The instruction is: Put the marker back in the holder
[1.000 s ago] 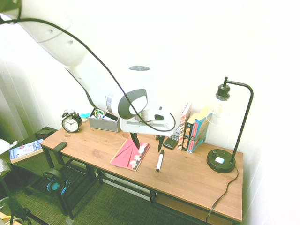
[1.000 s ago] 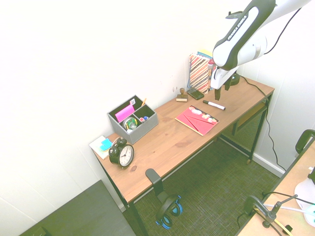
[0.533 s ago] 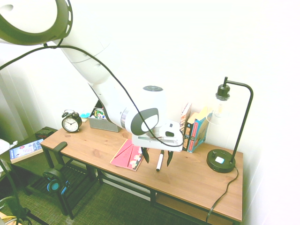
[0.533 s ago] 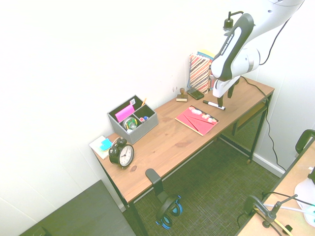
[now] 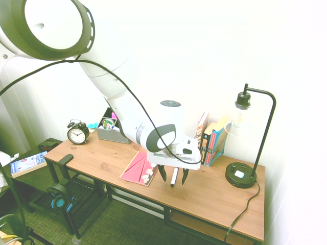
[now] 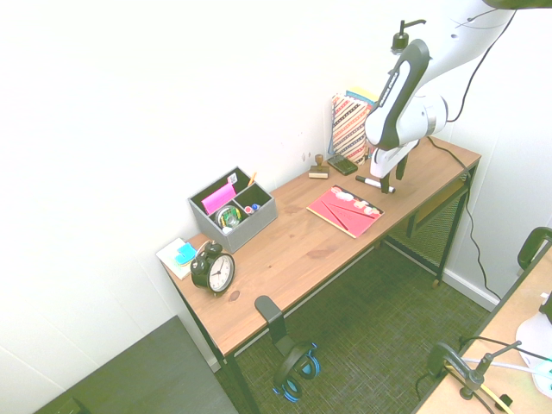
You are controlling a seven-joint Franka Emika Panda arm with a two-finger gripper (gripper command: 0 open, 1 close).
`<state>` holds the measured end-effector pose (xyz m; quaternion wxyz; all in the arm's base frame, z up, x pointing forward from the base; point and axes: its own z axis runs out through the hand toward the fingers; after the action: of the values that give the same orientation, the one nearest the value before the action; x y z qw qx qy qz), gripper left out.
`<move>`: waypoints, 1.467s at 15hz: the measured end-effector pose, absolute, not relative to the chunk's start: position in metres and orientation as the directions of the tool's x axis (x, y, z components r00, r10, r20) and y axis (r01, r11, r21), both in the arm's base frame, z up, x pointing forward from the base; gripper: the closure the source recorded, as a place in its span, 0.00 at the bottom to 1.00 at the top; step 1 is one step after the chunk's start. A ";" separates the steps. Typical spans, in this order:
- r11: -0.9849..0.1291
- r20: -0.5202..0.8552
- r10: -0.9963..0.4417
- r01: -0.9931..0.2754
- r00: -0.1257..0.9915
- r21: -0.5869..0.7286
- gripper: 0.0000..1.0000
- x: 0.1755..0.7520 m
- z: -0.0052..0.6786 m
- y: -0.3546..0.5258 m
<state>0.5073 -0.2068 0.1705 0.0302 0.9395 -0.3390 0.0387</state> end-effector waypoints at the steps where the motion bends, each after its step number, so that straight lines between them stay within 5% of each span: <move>1: -0.769 0.093 -0.634 -0.638 0.768 0.029 1.00 0.510 0.169 -0.206; 17: -0.757 0.075 -0.651 -0.653 0.755 0.016 1.00 0.520 0.163 -0.189; 22: -0.644 -0.197 -0.748 -0.765 0.634 -0.018 1.00 0.503 0.205 -0.184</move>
<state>0.5033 -0.1845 0.2051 -0.0497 0.9025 -0.4190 -0.0860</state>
